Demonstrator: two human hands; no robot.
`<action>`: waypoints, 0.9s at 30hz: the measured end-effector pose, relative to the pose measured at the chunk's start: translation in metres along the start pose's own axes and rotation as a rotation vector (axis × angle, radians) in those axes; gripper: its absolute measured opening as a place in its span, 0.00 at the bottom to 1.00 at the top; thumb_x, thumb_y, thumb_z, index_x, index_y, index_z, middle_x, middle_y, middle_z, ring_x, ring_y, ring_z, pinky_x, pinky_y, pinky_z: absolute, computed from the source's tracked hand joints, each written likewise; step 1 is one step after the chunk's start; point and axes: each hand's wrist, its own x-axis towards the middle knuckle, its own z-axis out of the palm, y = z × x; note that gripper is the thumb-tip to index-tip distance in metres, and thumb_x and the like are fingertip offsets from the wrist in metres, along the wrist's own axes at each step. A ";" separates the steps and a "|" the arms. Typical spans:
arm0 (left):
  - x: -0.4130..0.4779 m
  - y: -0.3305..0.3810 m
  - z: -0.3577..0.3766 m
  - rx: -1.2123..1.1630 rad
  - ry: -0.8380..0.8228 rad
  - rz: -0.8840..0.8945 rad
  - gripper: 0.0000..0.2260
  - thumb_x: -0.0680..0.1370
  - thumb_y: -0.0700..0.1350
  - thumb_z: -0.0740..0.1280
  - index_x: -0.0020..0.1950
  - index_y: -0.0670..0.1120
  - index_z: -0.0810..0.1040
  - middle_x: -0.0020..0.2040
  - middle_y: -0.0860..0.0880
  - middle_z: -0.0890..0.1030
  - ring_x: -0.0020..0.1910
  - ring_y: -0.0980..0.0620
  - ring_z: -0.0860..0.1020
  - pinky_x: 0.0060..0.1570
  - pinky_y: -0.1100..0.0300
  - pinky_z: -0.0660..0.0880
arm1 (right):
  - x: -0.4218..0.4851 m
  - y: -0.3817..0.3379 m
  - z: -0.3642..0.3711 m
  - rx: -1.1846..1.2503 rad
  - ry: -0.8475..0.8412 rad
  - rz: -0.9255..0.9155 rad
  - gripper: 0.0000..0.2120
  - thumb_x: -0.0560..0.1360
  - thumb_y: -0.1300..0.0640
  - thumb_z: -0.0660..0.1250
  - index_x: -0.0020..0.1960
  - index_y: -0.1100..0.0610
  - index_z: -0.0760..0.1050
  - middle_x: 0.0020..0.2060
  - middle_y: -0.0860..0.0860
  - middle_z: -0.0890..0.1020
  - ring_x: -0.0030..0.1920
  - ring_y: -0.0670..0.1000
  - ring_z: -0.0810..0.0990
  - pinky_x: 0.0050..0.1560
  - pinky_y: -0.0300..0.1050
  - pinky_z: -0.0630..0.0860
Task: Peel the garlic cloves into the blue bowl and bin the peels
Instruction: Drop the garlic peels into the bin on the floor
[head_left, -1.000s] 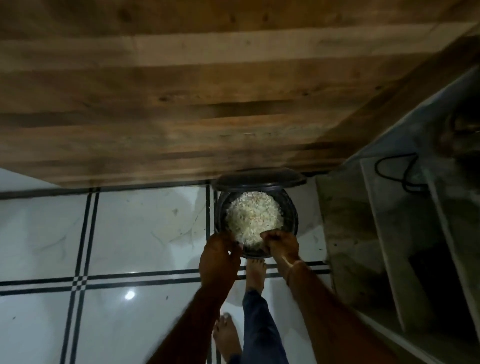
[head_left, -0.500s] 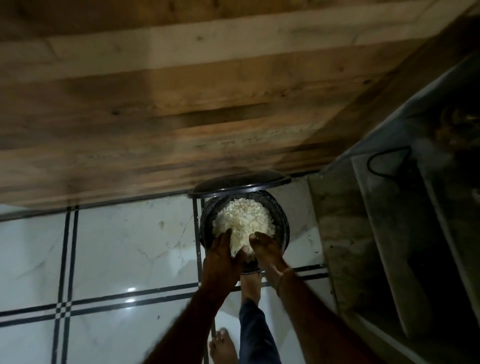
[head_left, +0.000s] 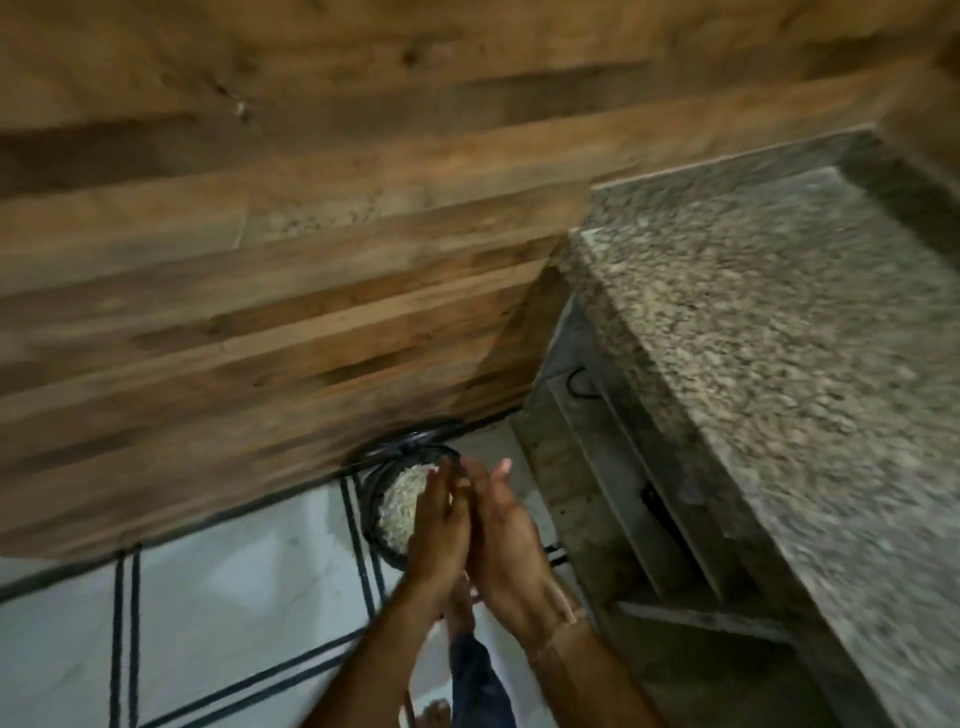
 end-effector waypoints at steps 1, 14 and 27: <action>-0.005 0.009 -0.006 0.033 0.015 -0.014 0.23 0.85 0.61 0.57 0.80 0.61 0.63 0.81 0.49 0.66 0.76 0.46 0.70 0.72 0.51 0.69 | -0.025 -0.010 -0.008 0.445 -0.094 0.148 0.29 0.86 0.37 0.53 0.83 0.47 0.58 0.79 0.53 0.68 0.77 0.57 0.69 0.71 0.55 0.75; -0.206 0.063 0.127 0.629 -0.327 0.718 0.25 0.81 0.55 0.68 0.77 0.52 0.70 0.76 0.50 0.71 0.74 0.49 0.70 0.72 0.49 0.70 | -0.242 0.066 -0.166 0.220 0.708 -0.382 0.14 0.86 0.43 0.59 0.69 0.41 0.75 0.62 0.35 0.79 0.63 0.32 0.76 0.62 0.29 0.72; -0.324 0.021 0.377 0.755 -0.605 0.860 0.23 0.80 0.51 0.71 0.74 0.51 0.73 0.71 0.50 0.75 0.69 0.49 0.74 0.66 0.48 0.74 | -0.380 0.255 -0.332 -0.057 1.064 -0.127 0.15 0.86 0.47 0.62 0.68 0.50 0.79 0.63 0.44 0.81 0.62 0.44 0.80 0.59 0.40 0.75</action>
